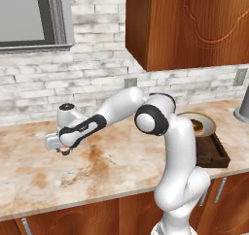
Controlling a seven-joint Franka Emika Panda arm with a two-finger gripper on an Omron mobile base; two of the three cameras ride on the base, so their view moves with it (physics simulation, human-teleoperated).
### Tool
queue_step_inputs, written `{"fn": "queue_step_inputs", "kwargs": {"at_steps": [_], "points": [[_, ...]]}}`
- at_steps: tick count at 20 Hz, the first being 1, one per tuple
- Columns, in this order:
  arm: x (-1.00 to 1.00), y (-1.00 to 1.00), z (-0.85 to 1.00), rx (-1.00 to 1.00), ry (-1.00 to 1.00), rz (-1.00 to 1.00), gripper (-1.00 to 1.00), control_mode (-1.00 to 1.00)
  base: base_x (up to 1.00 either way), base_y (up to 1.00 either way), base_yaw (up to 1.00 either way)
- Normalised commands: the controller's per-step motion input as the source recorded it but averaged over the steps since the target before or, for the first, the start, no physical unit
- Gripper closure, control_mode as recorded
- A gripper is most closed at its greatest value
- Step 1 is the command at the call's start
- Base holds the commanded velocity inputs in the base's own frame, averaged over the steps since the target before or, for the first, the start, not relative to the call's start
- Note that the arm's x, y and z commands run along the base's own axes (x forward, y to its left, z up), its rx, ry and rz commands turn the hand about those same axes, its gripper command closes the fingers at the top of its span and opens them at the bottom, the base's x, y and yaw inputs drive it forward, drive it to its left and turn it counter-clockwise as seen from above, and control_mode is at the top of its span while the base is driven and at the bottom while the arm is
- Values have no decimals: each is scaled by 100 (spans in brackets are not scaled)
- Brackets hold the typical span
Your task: Place the bowl with donut and the cupcake onto the tray.
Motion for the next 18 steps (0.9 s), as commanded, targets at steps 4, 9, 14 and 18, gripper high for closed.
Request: {"fn": "queue_step_inputs", "kwargs": {"at_steps": [4, 9, 14, 18], "points": [[0, 0, 0, 0, 0, 0, 100, -100, 0, 0, 0], [-2, -3, 13, 0, 0, 0, 100, -100, 0, 0, 0], [-4, -30, 17, 0, 0, 0, 100, -100, 0, 0, 0], [-2, -59, 5, 0, 0, 0, 100, -100, 0, 0, 0]]}}
